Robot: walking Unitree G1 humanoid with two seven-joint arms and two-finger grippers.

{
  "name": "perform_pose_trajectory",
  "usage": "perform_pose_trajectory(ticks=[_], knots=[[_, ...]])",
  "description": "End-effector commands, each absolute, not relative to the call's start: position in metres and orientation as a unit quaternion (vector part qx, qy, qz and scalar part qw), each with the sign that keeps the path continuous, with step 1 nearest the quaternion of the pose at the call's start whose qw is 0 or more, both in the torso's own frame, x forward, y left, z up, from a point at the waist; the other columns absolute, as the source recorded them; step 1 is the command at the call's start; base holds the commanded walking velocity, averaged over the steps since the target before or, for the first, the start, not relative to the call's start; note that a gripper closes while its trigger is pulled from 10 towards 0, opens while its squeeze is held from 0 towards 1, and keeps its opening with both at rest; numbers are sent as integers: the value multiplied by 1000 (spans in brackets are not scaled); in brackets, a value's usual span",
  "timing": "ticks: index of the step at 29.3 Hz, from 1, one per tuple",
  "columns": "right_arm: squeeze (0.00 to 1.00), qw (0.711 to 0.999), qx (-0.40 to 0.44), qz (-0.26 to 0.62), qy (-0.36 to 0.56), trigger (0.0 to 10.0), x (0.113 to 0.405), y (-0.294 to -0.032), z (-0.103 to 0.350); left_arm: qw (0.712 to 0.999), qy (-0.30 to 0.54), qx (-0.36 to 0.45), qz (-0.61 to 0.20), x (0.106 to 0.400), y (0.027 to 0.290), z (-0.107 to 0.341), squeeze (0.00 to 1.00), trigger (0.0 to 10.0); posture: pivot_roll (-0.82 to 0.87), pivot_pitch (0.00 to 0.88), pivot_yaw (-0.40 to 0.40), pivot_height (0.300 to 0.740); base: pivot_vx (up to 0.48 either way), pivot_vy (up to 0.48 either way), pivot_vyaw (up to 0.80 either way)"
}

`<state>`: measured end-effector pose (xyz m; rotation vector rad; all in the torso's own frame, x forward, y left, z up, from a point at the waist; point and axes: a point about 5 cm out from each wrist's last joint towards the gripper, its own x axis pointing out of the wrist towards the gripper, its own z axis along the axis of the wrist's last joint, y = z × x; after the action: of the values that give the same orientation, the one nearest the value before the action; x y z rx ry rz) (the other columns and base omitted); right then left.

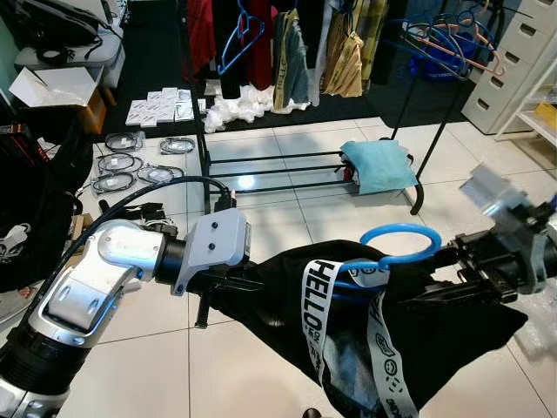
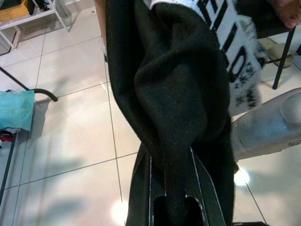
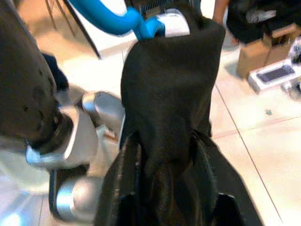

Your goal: Hang hanger

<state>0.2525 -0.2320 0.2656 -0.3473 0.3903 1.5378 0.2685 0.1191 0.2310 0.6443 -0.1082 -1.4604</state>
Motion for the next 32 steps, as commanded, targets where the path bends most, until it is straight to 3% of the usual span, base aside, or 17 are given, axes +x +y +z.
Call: perform_pose_trajectory(ticks=[1,13,14,15,16,21,24,26,27,29,31,32], knots=[[0,683,-174,682,195,0,253,-233,261,680,-78,290,-669,264,113,239,0,10000,-37,133,-23,740,0,0,0],[0,686,-187,681,176,0,256,-227,263,677,-83,289,-672,264,109,242,0,10000,-32,128,-25,740,0,0,0],[0,688,-186,681,170,0,257,-226,263,676,-82,276,-678,263,108,243,867,10000,-32,127,-24,740,0,0,0],[0,688,-186,681,170,0,257,-226,263,676,-82,276,-678,263,108,243,867,10000,-32,127,-24,740,0,0,0],[0,692,-183,680,159,0,259,-224,264,680,-79,261,-681,263,108,243,1000,10000,-30,126,-24,740,0,0,0],[0,698,-181,677,150,0,261,-223,263,697,-72,267,-662,269,112,240,1000,10000,-32,124,-23,740,0,0,0],[0,718,-170,659,143,0,265,-224,257,726,-61,264,-632,280,122,236,1000,10000,-33,122,-22,740,0,0,0],[0,718,-170,659,143,0,265,-224,257,726,-61,264,-632,280,122,236,1000,10000,-33,122,-22,740,0,0,0],[0,736,-159,642,144,0,268,-228,249,754,-56,256,-603,288,134,234,1000,10000,-31,121,-20,740,0,0,0],[0,736,-159,642,144,0,268,-228,249,754,-56,256,-603,288,134,234,1000,10000,-31,121,-20,740,0,0,0],[0,769,-135,603,161,0,268,-238,227,811,-25,237,-534,299,171,222,1000,10000,-26,126,-19,740,0,0,0],[0,777,-130,592,168,0,267,-241,221,823,-14,233,-517,300,182,217,1000,10000,-27,130,-18,740,0,0,0]])
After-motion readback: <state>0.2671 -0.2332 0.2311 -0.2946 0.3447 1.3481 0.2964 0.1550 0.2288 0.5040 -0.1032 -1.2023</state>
